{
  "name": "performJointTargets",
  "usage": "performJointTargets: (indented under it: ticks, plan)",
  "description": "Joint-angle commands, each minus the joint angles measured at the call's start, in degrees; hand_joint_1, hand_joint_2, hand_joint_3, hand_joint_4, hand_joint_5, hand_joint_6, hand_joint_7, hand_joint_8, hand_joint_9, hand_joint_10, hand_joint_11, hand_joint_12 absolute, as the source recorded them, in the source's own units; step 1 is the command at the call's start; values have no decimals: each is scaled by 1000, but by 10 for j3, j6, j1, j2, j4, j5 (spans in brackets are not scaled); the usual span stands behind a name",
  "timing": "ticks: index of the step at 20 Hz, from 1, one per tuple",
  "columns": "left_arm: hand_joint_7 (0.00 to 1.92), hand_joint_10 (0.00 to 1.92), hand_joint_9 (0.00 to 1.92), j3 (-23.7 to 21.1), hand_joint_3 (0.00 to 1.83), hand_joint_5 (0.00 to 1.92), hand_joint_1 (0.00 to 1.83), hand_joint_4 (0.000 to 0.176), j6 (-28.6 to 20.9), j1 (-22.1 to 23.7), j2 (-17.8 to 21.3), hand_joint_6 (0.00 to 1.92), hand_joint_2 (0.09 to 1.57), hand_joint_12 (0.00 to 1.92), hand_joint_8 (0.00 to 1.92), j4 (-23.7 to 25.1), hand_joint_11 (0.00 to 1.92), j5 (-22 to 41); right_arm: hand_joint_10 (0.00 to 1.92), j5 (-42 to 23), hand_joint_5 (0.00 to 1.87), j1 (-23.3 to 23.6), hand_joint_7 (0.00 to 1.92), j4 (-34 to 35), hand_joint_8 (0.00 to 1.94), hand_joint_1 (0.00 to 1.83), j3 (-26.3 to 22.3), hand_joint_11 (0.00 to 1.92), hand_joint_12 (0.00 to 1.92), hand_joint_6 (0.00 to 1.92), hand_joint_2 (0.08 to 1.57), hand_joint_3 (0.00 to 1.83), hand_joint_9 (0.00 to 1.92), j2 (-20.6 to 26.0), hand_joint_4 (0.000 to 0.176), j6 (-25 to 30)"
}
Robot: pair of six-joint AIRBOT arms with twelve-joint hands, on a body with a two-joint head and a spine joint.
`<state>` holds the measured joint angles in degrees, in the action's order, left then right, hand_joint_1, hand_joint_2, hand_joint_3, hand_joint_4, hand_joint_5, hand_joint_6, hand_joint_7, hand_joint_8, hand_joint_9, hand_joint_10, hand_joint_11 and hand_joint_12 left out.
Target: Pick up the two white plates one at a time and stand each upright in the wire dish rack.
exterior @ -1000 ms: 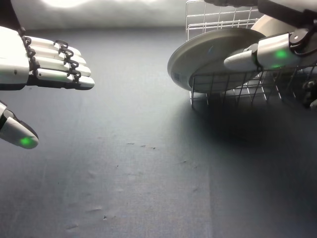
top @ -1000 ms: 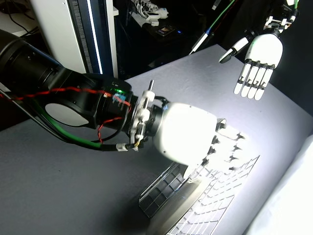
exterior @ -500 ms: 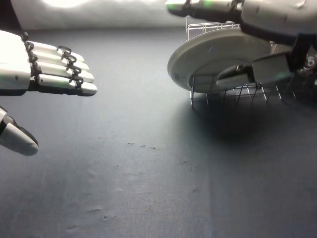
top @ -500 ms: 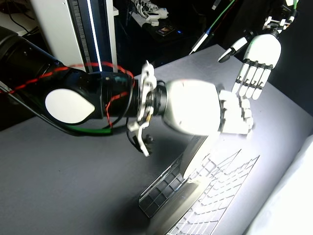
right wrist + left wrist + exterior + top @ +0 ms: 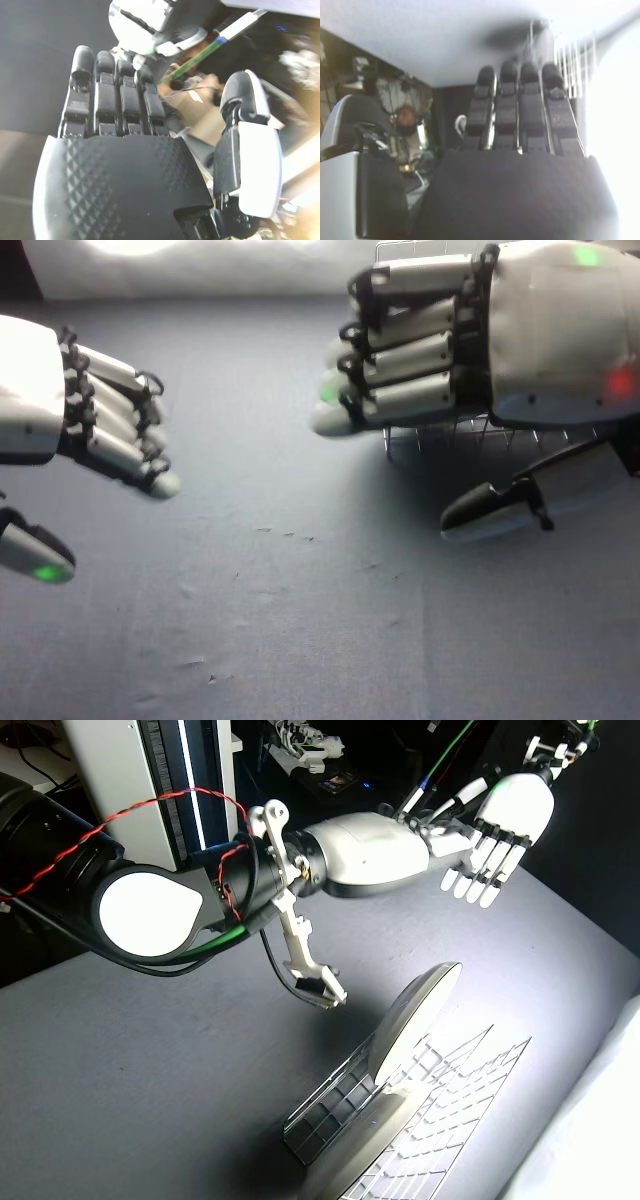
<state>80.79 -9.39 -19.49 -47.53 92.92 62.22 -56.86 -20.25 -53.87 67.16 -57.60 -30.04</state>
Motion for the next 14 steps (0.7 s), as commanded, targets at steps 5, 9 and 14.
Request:
performJointTargets:
  ticks: [5, 9, 14]
  plan:
    - [1448, 1920, 1559, -11, 5, 1177, 445, 0, 21, 26, 21, 1728, 1306, 1921, 1919, 2, 1574, 28, 1921, -66, 1337, -11, 1480, 25, 1941, 395, -7, 1633, 1921, 1921, 1415, 49, 1507, 20, 0, -5]
    - [1268, 1921, 1355, -14, 0, 1028, 805, 0, 19, 35, 23, 1682, 1355, 1921, 1921, 4, 1381, 30, 1921, -70, 1597, -15, 1736, 20, 1941, 761, -15, 1907, 1921, 1921, 1570, 70, 1778, 26, 175, -9]
    - [1108, 1891, 1080, -43, 15, 957, 422, 0, 19, 42, 39, 1661, 1386, 1921, 1774, 17, 980, 45, 1921, -84, 1632, -16, 1767, 18, 1941, 901, -15, 1921, 1921, 1921, 1567, 80, 1814, 30, 176, -10]
